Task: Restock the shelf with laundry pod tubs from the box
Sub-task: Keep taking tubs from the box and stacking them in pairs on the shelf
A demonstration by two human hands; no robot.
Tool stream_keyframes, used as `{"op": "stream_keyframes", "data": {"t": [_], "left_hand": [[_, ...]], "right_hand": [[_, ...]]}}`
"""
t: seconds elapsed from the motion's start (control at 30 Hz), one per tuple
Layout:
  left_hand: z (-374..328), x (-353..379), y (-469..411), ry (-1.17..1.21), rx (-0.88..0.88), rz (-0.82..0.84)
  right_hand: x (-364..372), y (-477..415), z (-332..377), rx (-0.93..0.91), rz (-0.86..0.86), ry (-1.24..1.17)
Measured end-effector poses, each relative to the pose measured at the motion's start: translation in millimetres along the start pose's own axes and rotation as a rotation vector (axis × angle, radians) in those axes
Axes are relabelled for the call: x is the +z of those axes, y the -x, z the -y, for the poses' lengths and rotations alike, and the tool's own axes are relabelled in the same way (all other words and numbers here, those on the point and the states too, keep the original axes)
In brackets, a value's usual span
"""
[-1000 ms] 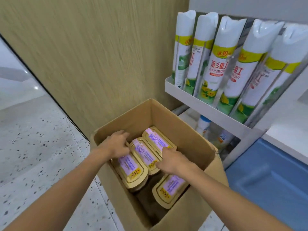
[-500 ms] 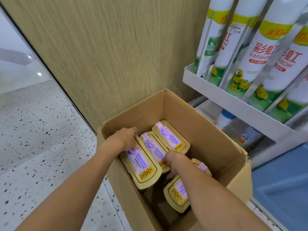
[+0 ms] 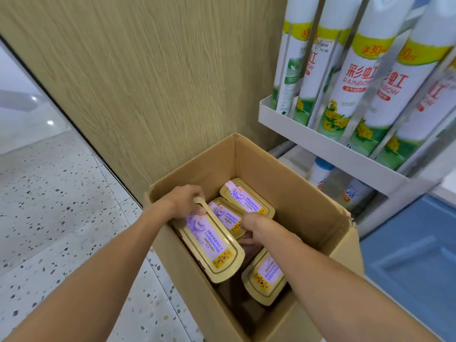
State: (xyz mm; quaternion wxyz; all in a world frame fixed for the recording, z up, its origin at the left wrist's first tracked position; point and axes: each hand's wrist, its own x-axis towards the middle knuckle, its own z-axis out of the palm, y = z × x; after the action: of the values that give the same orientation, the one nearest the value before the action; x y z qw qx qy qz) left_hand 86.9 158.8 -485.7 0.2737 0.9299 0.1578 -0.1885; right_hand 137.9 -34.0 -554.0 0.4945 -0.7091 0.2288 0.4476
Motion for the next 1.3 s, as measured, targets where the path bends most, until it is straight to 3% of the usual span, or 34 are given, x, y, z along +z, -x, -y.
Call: {"op": "stream_keyframes", "data": {"t": [0.17,0.4,0.63,0.93,1.2,1.3], "left_hand": [[-20,-10,22,0.012,0.167,-0.059],[-39,-51,68,0.214,0.245,-0.188],[-122,-71,95,0.376,0.370,-0.206],[-275,-49,114,0.553,0.669,-0.118],[-391,-2,122,0.571,0.745,0.055],[-424,13,122,0.520,0.723,0.029]], "right_hand": [[-20,29,-1,-0.114,0.013,0.006],[-79,111,14,-0.256,0.121,-0.127],[-179,209,27,-0.366,0.082,-0.185],[-331,346,-32,-0.533,-0.242,-0.383],[-419,417,-111,-0.564,-0.511,-0.560],[-440,429,-138,-0.522,-0.602,-0.568]]}}
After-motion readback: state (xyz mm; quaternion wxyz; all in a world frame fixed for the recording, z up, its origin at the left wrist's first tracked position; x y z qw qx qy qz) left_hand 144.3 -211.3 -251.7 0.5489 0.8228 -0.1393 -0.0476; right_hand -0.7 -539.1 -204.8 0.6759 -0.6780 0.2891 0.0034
